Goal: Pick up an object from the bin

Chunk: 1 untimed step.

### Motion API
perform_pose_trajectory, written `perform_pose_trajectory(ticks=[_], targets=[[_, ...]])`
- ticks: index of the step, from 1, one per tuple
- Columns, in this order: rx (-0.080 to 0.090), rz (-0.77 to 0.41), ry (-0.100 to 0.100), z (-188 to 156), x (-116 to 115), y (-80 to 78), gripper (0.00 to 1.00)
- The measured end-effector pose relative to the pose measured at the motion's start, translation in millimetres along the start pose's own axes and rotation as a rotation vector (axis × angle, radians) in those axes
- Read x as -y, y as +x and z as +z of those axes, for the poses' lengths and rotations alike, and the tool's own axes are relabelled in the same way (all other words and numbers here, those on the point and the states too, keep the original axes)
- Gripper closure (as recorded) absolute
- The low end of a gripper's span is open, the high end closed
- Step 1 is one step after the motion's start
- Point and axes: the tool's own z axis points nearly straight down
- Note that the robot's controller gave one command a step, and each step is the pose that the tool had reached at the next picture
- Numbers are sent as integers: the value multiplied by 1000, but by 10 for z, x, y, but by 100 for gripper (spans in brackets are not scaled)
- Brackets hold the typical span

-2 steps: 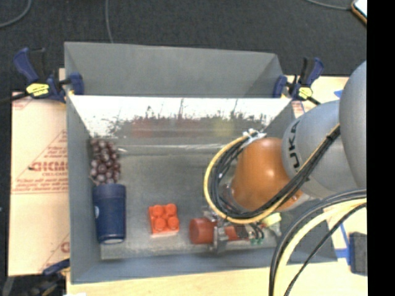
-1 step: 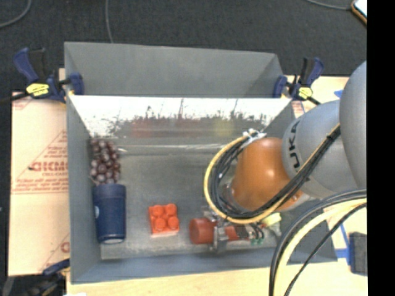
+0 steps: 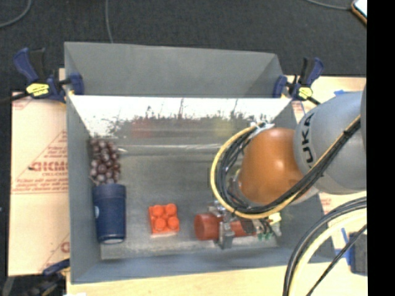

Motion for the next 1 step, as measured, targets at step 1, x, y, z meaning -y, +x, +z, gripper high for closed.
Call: perform_pose_trajectory(ticks=[1], targets=[[0, 0, 0, -369, 3, -1, 100]])
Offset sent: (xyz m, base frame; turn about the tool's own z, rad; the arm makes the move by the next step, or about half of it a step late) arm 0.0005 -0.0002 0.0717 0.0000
